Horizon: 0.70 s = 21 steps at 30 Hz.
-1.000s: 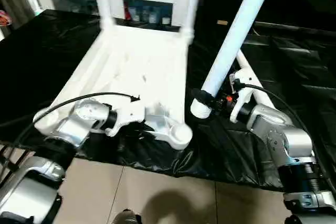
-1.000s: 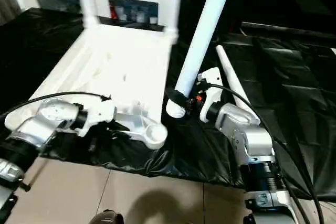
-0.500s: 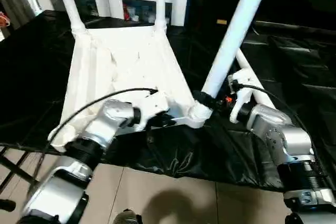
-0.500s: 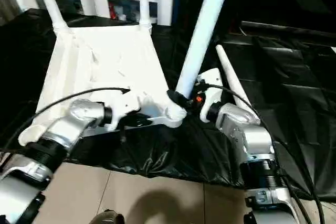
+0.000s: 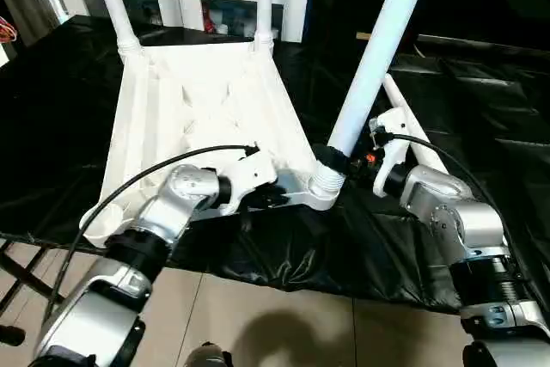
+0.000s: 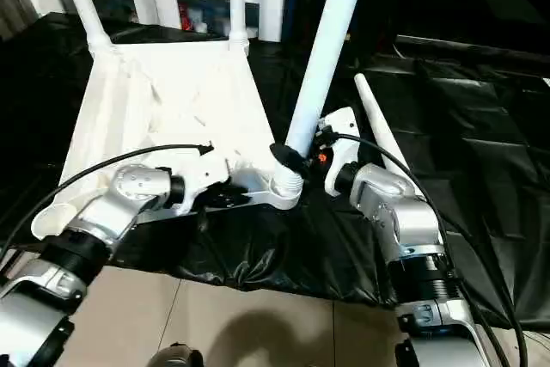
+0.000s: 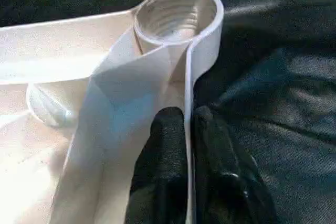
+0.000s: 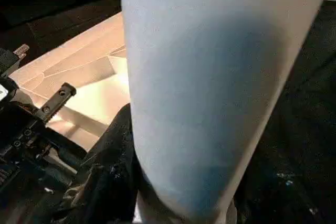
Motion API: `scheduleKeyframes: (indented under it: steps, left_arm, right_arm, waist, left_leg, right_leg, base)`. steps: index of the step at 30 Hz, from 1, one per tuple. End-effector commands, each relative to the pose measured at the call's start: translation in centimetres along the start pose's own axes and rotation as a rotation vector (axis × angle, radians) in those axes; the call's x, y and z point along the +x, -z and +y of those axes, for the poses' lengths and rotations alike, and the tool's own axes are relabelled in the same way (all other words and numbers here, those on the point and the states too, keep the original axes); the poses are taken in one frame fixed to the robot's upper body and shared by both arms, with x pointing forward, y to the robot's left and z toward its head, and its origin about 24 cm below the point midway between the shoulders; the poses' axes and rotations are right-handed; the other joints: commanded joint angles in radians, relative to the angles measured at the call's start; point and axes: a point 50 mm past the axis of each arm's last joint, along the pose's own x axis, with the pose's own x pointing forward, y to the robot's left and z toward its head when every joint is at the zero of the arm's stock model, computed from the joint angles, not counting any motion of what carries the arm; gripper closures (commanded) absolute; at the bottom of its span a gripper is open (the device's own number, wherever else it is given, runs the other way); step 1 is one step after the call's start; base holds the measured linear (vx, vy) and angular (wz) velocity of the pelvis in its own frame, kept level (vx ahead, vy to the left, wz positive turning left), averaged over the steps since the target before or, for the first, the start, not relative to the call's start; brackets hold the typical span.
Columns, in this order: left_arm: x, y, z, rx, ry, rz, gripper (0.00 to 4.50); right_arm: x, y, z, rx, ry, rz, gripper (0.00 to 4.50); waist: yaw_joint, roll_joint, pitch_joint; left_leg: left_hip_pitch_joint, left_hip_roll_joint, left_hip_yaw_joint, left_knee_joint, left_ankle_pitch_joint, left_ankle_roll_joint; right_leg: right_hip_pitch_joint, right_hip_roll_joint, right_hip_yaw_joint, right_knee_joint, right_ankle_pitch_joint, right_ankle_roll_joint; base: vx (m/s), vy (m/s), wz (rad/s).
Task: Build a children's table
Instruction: Insert table leg to table base
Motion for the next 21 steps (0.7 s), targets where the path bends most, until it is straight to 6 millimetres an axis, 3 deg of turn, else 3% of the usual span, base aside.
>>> scheduleKeyframes:
  steps: [1,9,21]
  left_arm:
    - [-0.4,1.0,-0.2,-0.025,0.01,0.041,4.43]
    - [-0.4,1.2,-0.3,-0.019,0.041,0.066,4.5]
    - [0.1,0.3,-0.3,-0.026,0.049,0.011,4.5]
  right_arm:
    - [0.4,-0.6,0.1,-0.031,-0.01,-0.008,2.59]
    - [0.8,0.0,0.0,-0.039,-0.019,0.043,2.59]
    - [1.6,1.8,-0.1,-0.029,-0.026,0.148,2.6]
  waist:
    - [0.0,-0.003,-0.08]
    - [-0.004,-0.001,-0.082]
    - [-0.002,-0.004,-0.08]
  left_leg:
    - [0.031,0.034,-0.023,-0.069,-0.216,-0.025]
    - [0.029,0.032,-0.022,-0.067,-0.194,-0.019]
    - [0.031,0.035,-0.022,-0.069,-0.211,-0.024]
  right_leg:
    - [0.042,-0.079,0.048,-0.082,-0.136,-0.187]
    - [0.045,-0.077,0.048,-0.077,-0.084,-0.203]
    - [0.042,-0.078,0.048,-0.08,-0.114,-0.201]
  base:
    - [0.0,0.0,0.0]
    - [0.0,0.0,0.0]
    - [0.0,0.0,0.0]
